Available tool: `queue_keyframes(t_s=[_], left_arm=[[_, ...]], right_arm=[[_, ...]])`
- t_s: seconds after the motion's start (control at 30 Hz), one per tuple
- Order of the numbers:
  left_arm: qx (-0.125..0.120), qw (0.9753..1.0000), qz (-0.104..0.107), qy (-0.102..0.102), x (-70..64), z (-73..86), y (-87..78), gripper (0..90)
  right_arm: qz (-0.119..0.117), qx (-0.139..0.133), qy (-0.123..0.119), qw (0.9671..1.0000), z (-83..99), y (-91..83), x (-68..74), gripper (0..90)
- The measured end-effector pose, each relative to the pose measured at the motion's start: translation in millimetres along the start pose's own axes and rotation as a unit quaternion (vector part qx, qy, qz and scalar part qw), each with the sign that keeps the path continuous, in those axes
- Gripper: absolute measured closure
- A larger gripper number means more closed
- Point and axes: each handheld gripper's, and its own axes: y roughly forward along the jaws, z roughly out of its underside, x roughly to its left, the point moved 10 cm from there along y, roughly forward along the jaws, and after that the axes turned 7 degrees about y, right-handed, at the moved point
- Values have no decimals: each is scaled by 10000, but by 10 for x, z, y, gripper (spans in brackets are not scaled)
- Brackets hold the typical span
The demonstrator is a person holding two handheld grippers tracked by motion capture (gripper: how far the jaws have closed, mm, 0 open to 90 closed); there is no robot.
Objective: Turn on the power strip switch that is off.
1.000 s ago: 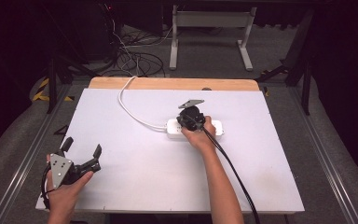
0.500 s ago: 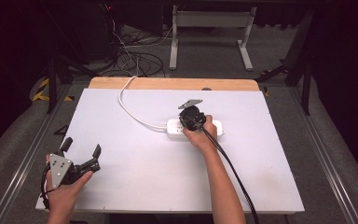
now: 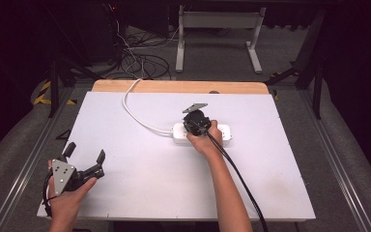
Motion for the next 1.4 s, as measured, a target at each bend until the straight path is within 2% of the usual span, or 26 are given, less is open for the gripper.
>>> queue_keyframes(t_s=[0.03, 0.17, 0.67, 0.93, 1.17, 1.4], left_arm=[[-6, 10000, -4, -2, 0, -2, -1, 48], [6, 10000, -5, 8, -5, 2, -2, 48], [20, 10000, -17, 11, 1, 6, -7, 48], [8, 10000, -9, 5, -8, 3, 0, 48], [18, 10000, -3, 15, -9, 7, 1, 48], [27, 10000, -5, 19, -7, 10, 1, 48]], right_arm=[[-38, 23, 130, 9999, 5, -1, -6, 900], [79, 77, -2, 9999, 0, 3, 5, 900], [35, 94, 166, 9998, 6, 10, 2, 900], [42, 115, 185, 9998, 6, 12, 2, 900], [98, 160, 105, 9998, 7, 11, 6, 900], [95, 179, 186, 9996, 11, 19, 6, 900]])
